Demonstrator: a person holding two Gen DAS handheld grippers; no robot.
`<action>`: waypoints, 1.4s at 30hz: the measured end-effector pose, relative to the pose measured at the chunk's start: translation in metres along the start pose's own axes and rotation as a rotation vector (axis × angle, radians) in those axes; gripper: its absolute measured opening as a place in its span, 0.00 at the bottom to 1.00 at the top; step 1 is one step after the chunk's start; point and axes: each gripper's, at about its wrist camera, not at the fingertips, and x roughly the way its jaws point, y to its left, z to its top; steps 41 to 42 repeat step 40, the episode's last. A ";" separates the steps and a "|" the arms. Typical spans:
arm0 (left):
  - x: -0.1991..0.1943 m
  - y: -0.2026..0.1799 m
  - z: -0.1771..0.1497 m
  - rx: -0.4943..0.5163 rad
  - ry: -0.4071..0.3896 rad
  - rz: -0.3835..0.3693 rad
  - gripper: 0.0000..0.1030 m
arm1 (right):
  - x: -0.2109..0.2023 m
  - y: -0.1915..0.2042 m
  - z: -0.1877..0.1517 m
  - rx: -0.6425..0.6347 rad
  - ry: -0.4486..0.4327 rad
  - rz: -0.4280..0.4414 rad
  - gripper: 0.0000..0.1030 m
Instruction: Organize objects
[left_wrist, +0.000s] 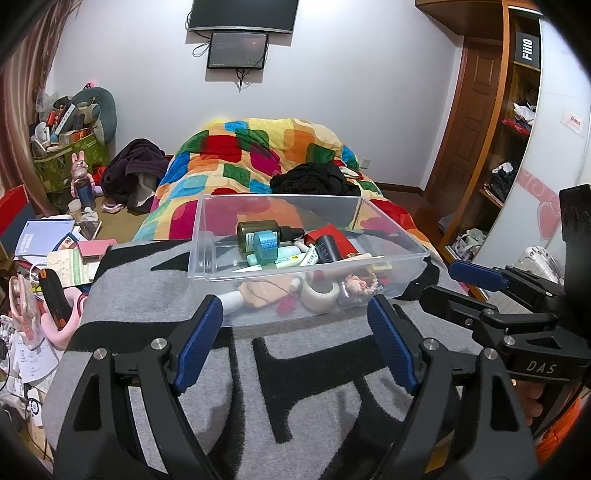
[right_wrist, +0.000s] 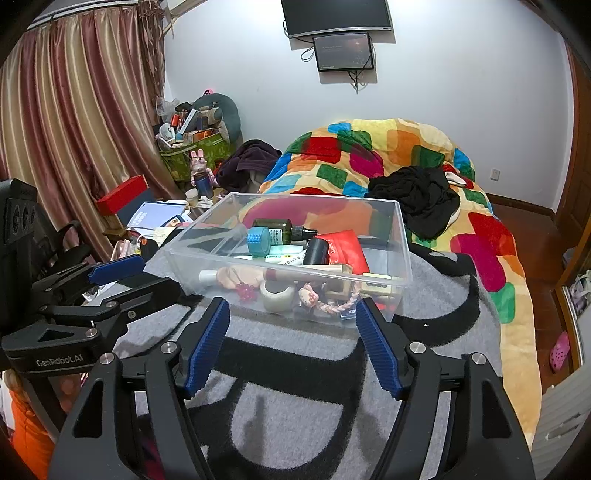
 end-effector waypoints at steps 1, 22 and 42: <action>0.000 0.000 0.000 0.000 0.000 0.000 0.80 | 0.000 0.000 -0.002 0.001 -0.001 0.000 0.66; -0.004 -0.001 0.001 -0.009 -0.012 -0.008 0.87 | -0.002 0.000 -0.007 0.009 -0.001 0.002 0.68; -0.008 -0.009 0.002 0.019 -0.025 -0.002 0.88 | -0.002 0.000 -0.009 0.013 0.006 0.006 0.68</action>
